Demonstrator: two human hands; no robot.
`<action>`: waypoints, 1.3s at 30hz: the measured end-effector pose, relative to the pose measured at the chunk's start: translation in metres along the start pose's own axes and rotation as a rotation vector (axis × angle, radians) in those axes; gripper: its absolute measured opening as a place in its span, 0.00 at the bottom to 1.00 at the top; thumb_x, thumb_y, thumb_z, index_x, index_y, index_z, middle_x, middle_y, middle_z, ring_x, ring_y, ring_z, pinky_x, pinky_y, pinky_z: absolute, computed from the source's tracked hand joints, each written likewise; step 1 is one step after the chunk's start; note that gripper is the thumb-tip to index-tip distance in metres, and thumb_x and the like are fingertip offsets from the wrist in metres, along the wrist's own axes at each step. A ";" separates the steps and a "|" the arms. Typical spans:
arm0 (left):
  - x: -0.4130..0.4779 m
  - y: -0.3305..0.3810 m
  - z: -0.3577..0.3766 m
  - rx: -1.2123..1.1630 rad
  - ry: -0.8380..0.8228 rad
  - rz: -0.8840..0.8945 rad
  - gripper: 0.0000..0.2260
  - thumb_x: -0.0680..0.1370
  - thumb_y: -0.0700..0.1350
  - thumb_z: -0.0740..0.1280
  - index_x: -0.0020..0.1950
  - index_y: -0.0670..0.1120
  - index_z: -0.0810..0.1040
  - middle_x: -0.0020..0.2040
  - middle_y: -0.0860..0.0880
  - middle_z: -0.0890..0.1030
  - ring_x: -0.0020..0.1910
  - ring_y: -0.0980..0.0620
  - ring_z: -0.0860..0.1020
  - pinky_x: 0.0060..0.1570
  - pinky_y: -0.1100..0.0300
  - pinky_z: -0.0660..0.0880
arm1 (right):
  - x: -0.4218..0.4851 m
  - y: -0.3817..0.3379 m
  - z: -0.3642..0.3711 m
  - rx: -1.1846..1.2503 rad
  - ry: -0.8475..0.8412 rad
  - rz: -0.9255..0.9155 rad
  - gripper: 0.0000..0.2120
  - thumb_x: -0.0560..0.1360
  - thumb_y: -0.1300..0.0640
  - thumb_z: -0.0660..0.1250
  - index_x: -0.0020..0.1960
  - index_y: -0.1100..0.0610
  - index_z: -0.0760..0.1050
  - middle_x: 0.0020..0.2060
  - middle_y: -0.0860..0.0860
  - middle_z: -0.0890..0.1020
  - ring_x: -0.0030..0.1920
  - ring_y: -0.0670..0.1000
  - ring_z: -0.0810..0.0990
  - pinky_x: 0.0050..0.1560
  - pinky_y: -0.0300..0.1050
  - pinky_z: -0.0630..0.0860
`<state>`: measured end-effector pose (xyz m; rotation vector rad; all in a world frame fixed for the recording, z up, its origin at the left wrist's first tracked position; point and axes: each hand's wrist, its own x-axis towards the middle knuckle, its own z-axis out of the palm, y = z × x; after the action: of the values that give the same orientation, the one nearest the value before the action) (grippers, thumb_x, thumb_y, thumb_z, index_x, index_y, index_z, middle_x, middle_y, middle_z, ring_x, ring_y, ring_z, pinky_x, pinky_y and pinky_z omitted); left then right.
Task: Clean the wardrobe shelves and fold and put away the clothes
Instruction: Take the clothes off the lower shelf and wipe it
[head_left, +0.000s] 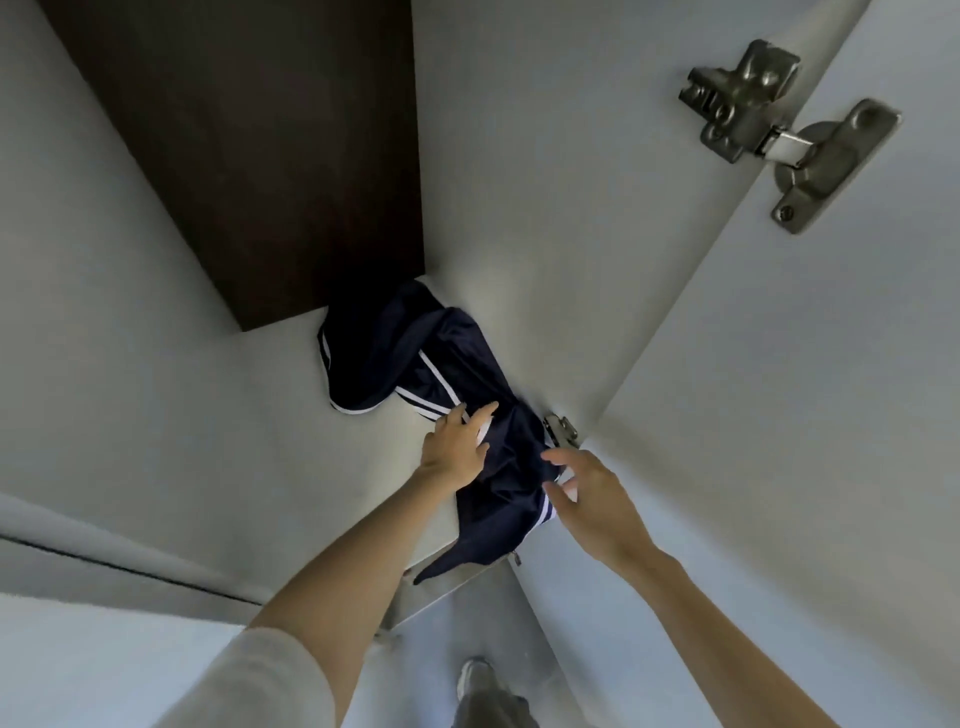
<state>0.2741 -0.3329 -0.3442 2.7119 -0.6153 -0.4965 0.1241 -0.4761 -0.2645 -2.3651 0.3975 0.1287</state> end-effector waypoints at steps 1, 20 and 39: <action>0.010 -0.005 0.004 0.052 -0.017 0.007 0.26 0.81 0.49 0.60 0.77 0.60 0.55 0.77 0.44 0.57 0.74 0.42 0.59 0.65 0.46 0.67 | 0.012 0.002 0.004 -0.029 -0.025 -0.039 0.18 0.79 0.55 0.62 0.69 0.50 0.70 0.64 0.46 0.73 0.56 0.48 0.77 0.54 0.41 0.74; 0.075 -0.130 -0.034 -0.142 0.208 -0.424 0.37 0.76 0.55 0.68 0.78 0.61 0.48 0.78 0.38 0.48 0.75 0.35 0.52 0.69 0.40 0.62 | 0.132 0.023 0.096 -0.391 -0.212 -0.022 0.35 0.75 0.63 0.66 0.73 0.40 0.55 0.66 0.56 0.63 0.51 0.54 0.75 0.48 0.43 0.75; 0.030 0.003 -0.138 -0.928 0.775 -0.064 0.26 0.70 0.23 0.54 0.60 0.43 0.78 0.58 0.43 0.80 0.59 0.46 0.77 0.60 0.62 0.71 | 0.099 -0.088 -0.020 0.094 0.281 -0.196 0.26 0.67 0.72 0.59 0.57 0.46 0.66 0.47 0.49 0.74 0.40 0.54 0.75 0.40 0.48 0.74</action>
<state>0.3531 -0.3188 -0.2281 1.7972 -0.0354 0.2396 0.2458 -0.4530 -0.2126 -2.3180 0.2939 -0.3100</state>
